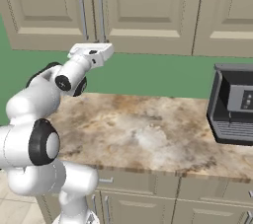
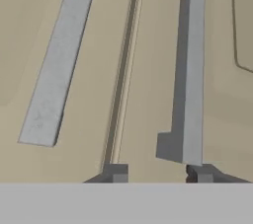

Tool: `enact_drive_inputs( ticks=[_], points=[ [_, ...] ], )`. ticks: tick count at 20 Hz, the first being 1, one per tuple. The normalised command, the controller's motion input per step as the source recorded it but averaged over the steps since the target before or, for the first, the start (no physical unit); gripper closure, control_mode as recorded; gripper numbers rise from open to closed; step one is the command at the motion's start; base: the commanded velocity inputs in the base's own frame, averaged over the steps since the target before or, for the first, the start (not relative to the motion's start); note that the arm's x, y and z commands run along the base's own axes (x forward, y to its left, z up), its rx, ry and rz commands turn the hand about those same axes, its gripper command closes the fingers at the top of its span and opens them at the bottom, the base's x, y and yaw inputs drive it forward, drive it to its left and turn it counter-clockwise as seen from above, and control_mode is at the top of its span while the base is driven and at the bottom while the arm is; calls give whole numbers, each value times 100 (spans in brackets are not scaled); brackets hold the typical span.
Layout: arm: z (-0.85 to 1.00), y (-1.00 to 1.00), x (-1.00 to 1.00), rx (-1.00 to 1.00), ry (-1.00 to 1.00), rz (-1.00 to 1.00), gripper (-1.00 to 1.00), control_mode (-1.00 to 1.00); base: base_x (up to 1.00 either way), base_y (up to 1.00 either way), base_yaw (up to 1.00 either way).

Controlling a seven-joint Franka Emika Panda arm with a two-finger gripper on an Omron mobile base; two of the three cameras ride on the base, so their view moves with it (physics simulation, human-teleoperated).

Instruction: Pick the mug and place it in the sink. Pick the bowl and place it in the open cabinet and then close the cabinet.

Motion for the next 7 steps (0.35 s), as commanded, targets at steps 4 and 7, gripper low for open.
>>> enact_drive_inputs(
  ticks=[4, 7],
  points=[
    [0, 76, 100, 2, 0, -9, -100, -100, 0, 0, 0],
    [-2, 43, 100, 17, 6, 0, -100, -100, 0, 0, 0]
  ],
)
